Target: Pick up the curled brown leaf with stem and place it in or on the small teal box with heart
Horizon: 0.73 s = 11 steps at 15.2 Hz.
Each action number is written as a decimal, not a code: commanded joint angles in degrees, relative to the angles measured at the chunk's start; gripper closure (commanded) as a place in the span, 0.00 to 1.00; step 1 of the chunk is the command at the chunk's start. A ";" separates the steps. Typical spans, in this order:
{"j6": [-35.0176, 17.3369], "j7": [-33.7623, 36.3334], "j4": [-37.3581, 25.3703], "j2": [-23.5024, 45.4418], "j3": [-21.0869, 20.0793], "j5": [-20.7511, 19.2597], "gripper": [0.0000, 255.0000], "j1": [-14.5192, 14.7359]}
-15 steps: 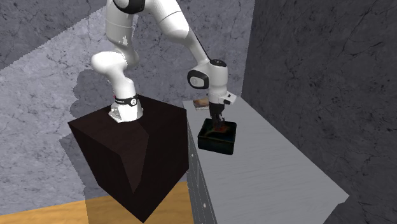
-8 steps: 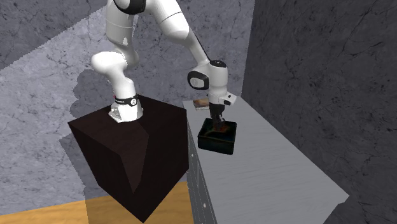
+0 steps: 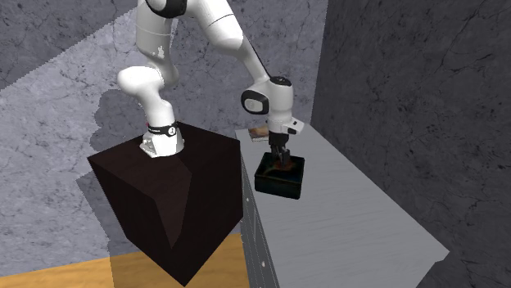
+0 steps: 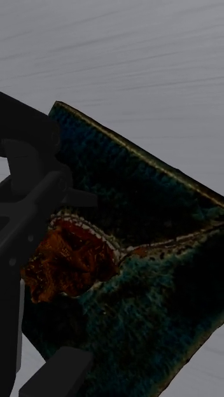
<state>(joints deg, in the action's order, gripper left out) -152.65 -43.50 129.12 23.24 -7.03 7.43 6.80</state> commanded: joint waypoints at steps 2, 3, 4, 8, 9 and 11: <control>4.08 -0.12 0.44 -4.49 -0.01 0.10 0.00 -0.50; 5.39 -0.14 0.48 -5.84 -0.01 0.13 0.00 -0.64; 5.39 -0.14 0.48 -5.84 0.00 0.13 0.00 -0.63; 5.39 -0.14 0.48 -5.84 0.00 0.13 0.00 -0.63; 5.39 -0.14 0.48 -5.84 0.00 0.13 0.00 -0.63; 5.39 -0.14 0.48 -5.84 0.00 0.13 0.00 -0.63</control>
